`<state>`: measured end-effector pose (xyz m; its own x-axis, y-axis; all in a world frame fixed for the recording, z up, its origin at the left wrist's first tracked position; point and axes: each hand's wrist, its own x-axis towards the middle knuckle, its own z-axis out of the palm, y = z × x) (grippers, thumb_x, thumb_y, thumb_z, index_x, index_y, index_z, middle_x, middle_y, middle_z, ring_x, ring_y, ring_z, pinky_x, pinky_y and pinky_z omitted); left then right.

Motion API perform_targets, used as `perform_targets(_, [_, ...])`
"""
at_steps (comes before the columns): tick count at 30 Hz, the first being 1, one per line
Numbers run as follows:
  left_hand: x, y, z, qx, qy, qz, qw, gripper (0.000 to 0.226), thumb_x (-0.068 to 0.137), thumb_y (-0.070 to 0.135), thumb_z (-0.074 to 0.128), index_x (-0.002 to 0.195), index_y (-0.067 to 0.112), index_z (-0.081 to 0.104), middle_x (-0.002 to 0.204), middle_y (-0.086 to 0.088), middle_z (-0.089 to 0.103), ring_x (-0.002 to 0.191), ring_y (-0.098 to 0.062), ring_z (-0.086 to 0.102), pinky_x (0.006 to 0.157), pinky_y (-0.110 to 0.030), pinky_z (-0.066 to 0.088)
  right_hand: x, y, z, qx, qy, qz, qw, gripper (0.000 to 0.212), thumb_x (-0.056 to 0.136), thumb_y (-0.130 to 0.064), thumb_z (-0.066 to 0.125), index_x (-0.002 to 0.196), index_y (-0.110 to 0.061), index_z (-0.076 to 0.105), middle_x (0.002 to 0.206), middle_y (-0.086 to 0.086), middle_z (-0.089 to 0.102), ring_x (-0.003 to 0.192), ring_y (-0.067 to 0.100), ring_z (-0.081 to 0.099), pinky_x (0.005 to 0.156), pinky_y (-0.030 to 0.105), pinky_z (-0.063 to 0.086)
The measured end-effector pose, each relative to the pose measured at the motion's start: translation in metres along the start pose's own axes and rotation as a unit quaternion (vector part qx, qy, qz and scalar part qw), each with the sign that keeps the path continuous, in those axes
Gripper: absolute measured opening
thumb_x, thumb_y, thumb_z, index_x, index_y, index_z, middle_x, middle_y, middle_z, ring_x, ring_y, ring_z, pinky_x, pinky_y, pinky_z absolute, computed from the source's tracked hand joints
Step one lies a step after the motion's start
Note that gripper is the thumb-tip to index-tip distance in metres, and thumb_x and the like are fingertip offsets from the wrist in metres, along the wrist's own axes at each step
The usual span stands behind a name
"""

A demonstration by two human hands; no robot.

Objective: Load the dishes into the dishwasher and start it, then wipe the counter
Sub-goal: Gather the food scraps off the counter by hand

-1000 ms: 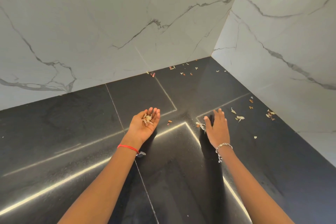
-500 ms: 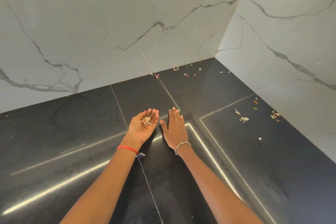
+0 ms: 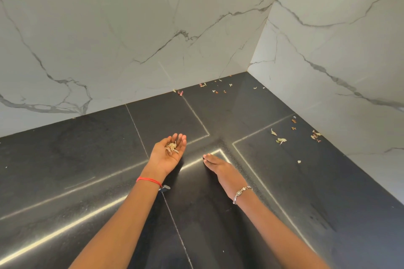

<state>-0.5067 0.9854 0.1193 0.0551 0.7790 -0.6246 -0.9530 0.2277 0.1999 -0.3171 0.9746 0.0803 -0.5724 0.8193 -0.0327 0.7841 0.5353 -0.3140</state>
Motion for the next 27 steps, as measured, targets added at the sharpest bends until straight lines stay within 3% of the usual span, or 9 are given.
perform_targets(2, [-0.002, -0.002, 0.001, 0.003, 0.001, -0.002, 1.000, 0.028, 0.100, 0.010, 0.035, 0.084, 0.000, 0.056, 0.083, -0.012, 0.058, 0.079, -0.023, 0.059, 0.056, -0.031, 0.057, -0.003, 0.000, 0.005, -0.040, 0.061, -0.017, 0.997, 0.048, 0.078, 0.012, 0.062, 0.124, -0.001, 0.057, 0.134, 0.007, 0.053, 0.124, 0.016, 0.052, 0.103, 0.014, 0.035])
perform_targets(3, [-0.003, -0.003, 0.001, 0.004, 0.002, -0.003, 1.000, 0.028, 0.100, 0.010, 0.035, 0.084, 0.000, 0.056, 0.083, -0.012, 0.058, 0.079, -0.023, 0.059, 0.056, -0.031, 0.057, -0.005, 0.000, 0.008, -0.054, 0.073, -0.024, 0.996, 0.045, 0.060, 0.009, 0.078, 0.103, -0.002, 0.070, 0.111, 0.007, 0.067, 0.101, 0.017, 0.065, 0.085, 0.015, 0.051])
perform_targets(6, [-0.005, -0.005, 0.002, 0.008, 0.003, -0.007, 1.000, 0.028, 0.100, 0.011, 0.035, 0.084, 0.001, 0.056, 0.082, -0.012, 0.058, 0.078, -0.022, 0.059, 0.058, -0.031, 0.057, -0.009, -0.003, 0.011, -0.097, 0.065, -0.024, 0.993, 0.040, 0.032, -0.002, 0.091, 0.062, -0.015, 0.069, 0.070, -0.006, 0.060, 0.062, 0.008, 0.059, 0.046, 0.015, 0.048])
perform_targets(9, [-0.003, -0.008, 0.002, 0.018, 0.006, -0.010, 1.000, 0.029, 0.100, 0.011, 0.036, 0.083, 0.001, 0.056, 0.081, -0.012, 0.059, 0.073, -0.022, 0.062, 0.058, -0.030, 0.057, -0.011, 0.001, 0.007, -0.086, 0.073, -0.014, 0.994, 0.022, 0.057, 0.004, 0.080, 0.071, -0.008, 0.069, 0.081, -0.001, 0.061, 0.076, 0.012, 0.060, 0.060, 0.014, 0.049])
perform_targets(11, [-0.002, -0.011, 0.002, 0.023, 0.008, -0.013, 1.000, 0.029, 0.100, 0.011, 0.036, 0.082, 0.001, 0.056, 0.081, -0.012, 0.059, 0.070, -0.022, 0.063, 0.058, -0.030, 0.057, -0.009, 0.009, -0.002, 0.080, 0.124, 0.078, 0.986, 0.017, 0.081, 0.010, 0.057, 0.089, 0.002, 0.070, 0.097, 0.005, 0.063, 0.090, 0.011, 0.059, 0.081, 0.012, 0.044])
perform_targets(14, [0.000, -0.020, 0.004, 0.032, 0.002, -0.021, 0.999, 0.030, 0.100, 0.010, 0.035, 0.083, 0.000, 0.057, 0.077, -0.014, 0.062, 0.062, -0.025, 0.067, 0.056, -0.031, 0.057, -0.002, 0.016, -0.022, 0.305, 0.285, 0.257, 0.872, 0.018, 0.078, 0.007, 0.063, 0.085, -0.004, 0.075, 0.082, 0.003, 0.070, 0.068, -0.009, 0.059, 0.074, 0.007, 0.044])
perform_targets(17, [0.006, -0.034, 0.010, 0.044, -0.011, -0.041, 0.998, 0.031, 0.101, 0.011, 0.034, 0.084, -0.002, 0.057, 0.067, -0.017, 0.067, 0.056, -0.028, 0.069, 0.053, -0.034, 0.057, 0.003, 0.009, -0.046, 0.420, 0.310, 0.263, 0.811, 0.017, 0.074, 0.004, 0.070, 0.080, -0.010, 0.075, 0.070, -0.006, 0.069, 0.062, -0.009, 0.061, 0.068, 0.012, 0.046])
perform_targets(23, [0.021, -0.078, 0.031, 0.096, -0.048, -0.084, 0.991, 0.030, 0.098, 0.008, 0.034, 0.079, -0.002, 0.055, 0.058, -0.012, 0.065, 0.050, -0.020, 0.066, 0.047, -0.026, 0.055, 0.010, -0.017, -0.058, 0.296, 0.279, 0.114, 0.906, 0.017, 0.080, 0.006, 0.061, 0.087, -0.002, 0.074, 0.090, 0.009, 0.072, 0.078, 0.000, 0.062, 0.074, 0.004, 0.043])
perform_targets(27, [0.041, -0.102, 0.040, 0.085, -0.076, -0.138, 0.984, 0.021, 0.094, 0.008, 0.039, 0.086, 0.002, 0.057, 0.078, -0.007, 0.064, 0.070, -0.016, 0.065, 0.066, -0.024, 0.056, 0.007, -0.007, -0.053, 0.223, 0.229, 0.122, 0.939, 0.027, 0.087, 0.005, 0.051, 0.103, -0.003, 0.071, 0.112, 0.009, 0.068, 0.107, 0.017, 0.061, 0.098, 0.021, 0.041])
